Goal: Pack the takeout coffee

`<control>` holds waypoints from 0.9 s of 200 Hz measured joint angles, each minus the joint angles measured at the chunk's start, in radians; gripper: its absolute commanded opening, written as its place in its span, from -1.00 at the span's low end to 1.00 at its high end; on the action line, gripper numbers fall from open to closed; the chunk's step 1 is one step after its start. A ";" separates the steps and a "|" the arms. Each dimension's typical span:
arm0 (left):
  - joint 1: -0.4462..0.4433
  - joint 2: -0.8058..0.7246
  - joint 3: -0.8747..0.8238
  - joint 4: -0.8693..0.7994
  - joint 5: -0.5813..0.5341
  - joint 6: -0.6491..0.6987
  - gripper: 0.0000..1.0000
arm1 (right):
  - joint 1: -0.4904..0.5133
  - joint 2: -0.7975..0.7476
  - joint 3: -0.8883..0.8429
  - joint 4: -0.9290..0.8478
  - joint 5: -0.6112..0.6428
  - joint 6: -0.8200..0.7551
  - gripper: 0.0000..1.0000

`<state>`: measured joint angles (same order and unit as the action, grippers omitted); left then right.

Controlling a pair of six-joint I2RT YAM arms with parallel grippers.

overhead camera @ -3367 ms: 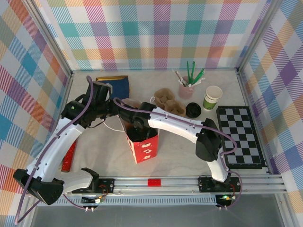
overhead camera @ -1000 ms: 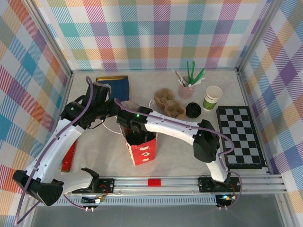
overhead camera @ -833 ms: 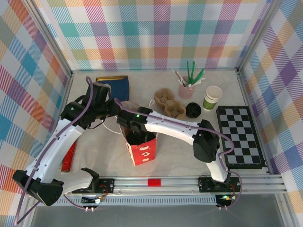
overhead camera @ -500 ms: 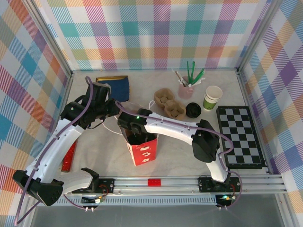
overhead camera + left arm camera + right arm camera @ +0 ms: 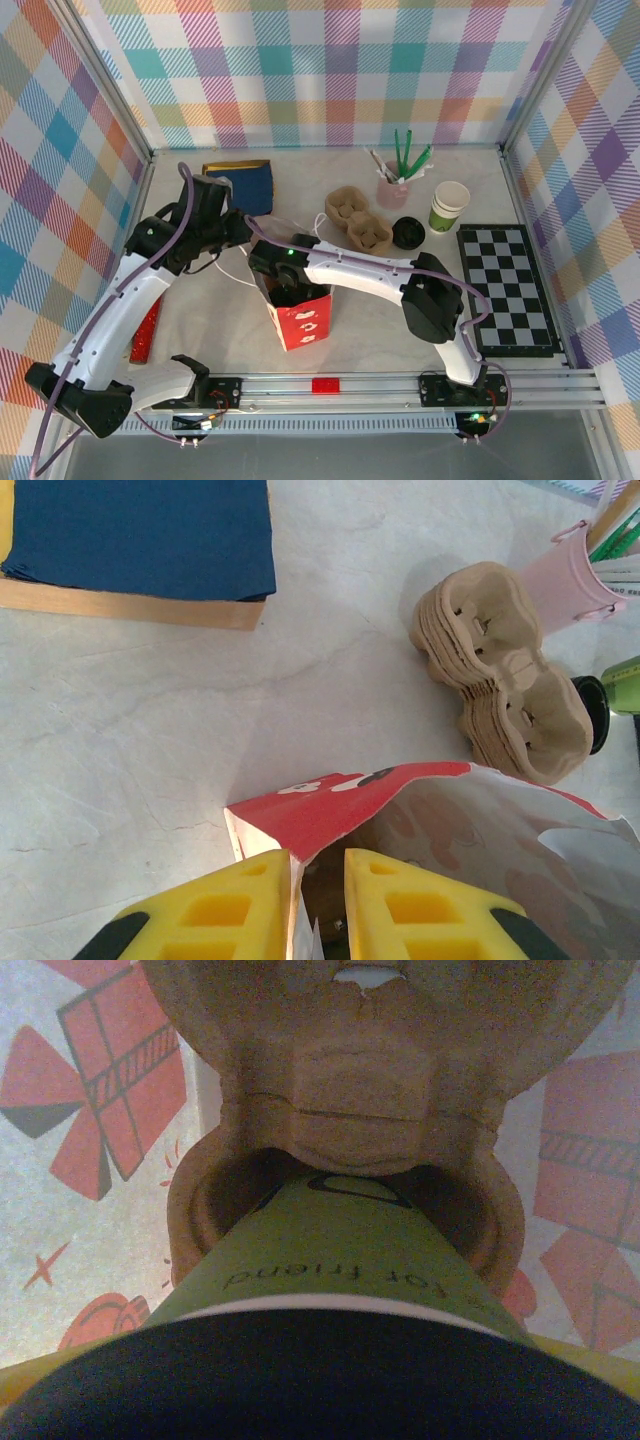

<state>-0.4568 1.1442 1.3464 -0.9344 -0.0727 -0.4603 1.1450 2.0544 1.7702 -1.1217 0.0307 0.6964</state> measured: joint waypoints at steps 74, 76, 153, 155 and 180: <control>0.000 -0.014 -0.011 0.000 0.000 0.000 -0.56 | 0.000 0.000 -0.027 0.032 0.005 0.000 -0.31; 0.000 -0.014 -0.012 0.000 0.000 0.000 -0.56 | 0.000 0.000 -0.028 0.032 0.005 0.000 -0.31; 0.000 -0.042 -0.016 0.026 0.000 -0.012 -0.56 | 0.000 -0.003 -0.066 0.070 0.006 0.001 -0.31; 0.000 -0.043 -0.016 0.026 0.000 -0.013 -0.56 | 0.000 -0.004 -0.068 0.071 0.007 0.001 -0.31; 0.000 -0.053 -0.016 0.029 0.000 -0.019 -0.56 | 0.000 -0.012 -0.082 0.085 0.011 0.002 -0.31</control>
<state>-0.4568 1.0916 1.3300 -0.9058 -0.0727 -0.4793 1.1450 2.0422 1.6886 -1.0363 0.0418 0.6987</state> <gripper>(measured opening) 0.223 0.831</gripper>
